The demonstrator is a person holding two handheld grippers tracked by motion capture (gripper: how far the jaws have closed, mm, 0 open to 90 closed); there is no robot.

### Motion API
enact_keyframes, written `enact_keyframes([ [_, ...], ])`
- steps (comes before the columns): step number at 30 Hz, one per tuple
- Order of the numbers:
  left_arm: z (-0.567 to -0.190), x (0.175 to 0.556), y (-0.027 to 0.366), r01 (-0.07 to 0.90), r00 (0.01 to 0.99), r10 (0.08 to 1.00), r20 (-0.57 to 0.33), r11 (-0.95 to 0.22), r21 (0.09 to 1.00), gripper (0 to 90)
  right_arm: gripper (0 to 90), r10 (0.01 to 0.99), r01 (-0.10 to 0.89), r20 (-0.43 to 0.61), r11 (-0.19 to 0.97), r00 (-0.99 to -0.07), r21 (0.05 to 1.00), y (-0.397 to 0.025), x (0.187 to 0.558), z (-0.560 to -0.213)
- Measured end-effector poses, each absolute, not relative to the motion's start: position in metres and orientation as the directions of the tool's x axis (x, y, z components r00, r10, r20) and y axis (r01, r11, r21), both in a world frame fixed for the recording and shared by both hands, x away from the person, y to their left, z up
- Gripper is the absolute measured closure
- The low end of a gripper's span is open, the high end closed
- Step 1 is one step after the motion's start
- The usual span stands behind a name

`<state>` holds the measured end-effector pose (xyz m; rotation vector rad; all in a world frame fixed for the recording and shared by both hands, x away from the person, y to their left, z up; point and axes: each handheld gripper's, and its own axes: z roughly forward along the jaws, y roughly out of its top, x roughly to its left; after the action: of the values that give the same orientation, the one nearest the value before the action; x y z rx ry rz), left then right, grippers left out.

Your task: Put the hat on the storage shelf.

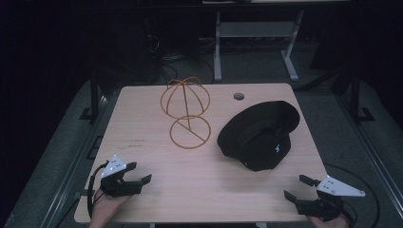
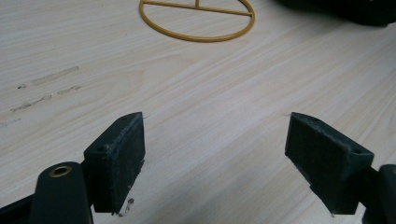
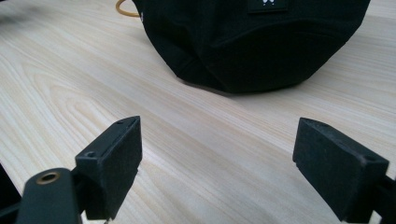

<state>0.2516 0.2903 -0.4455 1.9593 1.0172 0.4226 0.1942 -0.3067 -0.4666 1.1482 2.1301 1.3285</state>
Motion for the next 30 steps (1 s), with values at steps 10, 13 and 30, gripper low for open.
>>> enact_keyframes([
  [10, -0.446, 0.251, 0.291, 0.498, 0.601, 0.795, -0.08, -0.294, 0.816, 19.5, 15.3, 0.787, 0.444, 0.112, 0.219, -0.607, 0.869, -0.306, 0.197, -0.468],
  [13, -0.445, 0.251, 0.289, 0.504, 0.605, 0.793, -0.07, -0.314, 0.805, 19.5, 15.3, 0.781, 0.44, 0.111, 0.223, -0.615, 0.87, -0.304, 0.198, -0.468],
  [30, -0.428, 0.245, 0.264, 0.445, 0.685, 0.727, -0.05, -0.363, 0.819, 18.1, 15.2, 0.758, 0.402, 0.08, 0.251, -0.648, 0.88, -0.295, 0.198, -0.462],
])
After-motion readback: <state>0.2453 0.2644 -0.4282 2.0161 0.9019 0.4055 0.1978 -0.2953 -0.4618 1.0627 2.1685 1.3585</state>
